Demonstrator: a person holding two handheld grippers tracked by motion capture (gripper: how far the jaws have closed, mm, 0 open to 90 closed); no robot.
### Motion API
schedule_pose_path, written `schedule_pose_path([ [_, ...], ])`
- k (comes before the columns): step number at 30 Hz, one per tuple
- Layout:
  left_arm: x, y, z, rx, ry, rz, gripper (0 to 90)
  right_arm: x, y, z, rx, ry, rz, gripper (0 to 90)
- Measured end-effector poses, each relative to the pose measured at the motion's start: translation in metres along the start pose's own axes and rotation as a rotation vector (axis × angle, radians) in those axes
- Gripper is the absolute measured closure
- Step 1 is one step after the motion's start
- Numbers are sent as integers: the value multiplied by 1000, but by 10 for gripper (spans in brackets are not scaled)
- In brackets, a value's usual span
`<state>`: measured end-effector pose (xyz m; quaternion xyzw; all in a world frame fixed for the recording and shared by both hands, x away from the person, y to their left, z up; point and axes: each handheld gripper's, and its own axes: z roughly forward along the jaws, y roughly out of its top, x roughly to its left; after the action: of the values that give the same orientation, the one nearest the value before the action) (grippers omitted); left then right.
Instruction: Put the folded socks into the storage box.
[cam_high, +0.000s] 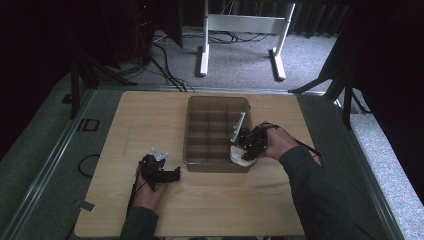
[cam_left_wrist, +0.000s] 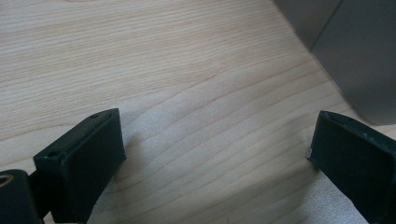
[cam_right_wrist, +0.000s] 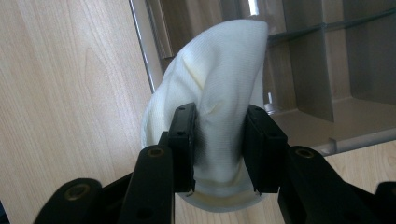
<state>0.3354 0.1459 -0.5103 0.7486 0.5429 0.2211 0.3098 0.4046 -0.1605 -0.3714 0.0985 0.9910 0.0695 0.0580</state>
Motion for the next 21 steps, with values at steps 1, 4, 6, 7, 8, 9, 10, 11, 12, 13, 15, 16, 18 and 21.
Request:
schedule_pose_path([
  [1, 0, 0, 0, 0, 0, 0, 32, 0, 0, 0, 3, 3, 3, 664],
  [4, 0, 0, 0, 0, 0, 0, 32, -1, 2, 3, 7, 8, 2, 664],
  [6, 0, 0, 0, 0, 0, 0, 32, -2, 3, 4, 13, 12, 5, 665],
  [7, 0, 0, 0, 0, 0, 0, 32, -3, 4, 5, 11, 16, 5, 665],
  [8, 0, 0, 0, 0, 0, 0, 32, -3, 4, 6, 12, 17, 2, 665],
  [9, 0, 0, 0, 0, 0, 0, 32, -4, 5, 6, 12, 20, 5, 666],
  [10, 0, 0, 0, 0, 0, 0, 32, -4, 5, 7, 14, 21, 7, 666],
  [11, 0, 0, 0, 0, 0, 0, 32, -5, 6, 8, 14, 23, 5, 667],
  [12, 0, 0, 0, 0, 0, 0, 32, -5, 6, 8, 14, 24, 8, 668],
  [13, 0, 0, 0, 0, 0, 0, 32, -5, 7, 9, 16, 25, 8, 669],
  [15, 0, 0, 0, 1, 0, 0, 32, -6, 8, 10, 24, 30, 13, 671],
  [16, 0, 0, 0, 0, 0, 0, 32, -6, 8, 10, 26, 29, 13, 673],
  [18, 0, 0, 0, 1, 0, 0, 32, -7, 9, 12, 29, 26, 13, 678],
  [21, 0, 0, 0, 0, 0, 0, 32, -8, 11, 16, 53, 19, 13, 687],
])
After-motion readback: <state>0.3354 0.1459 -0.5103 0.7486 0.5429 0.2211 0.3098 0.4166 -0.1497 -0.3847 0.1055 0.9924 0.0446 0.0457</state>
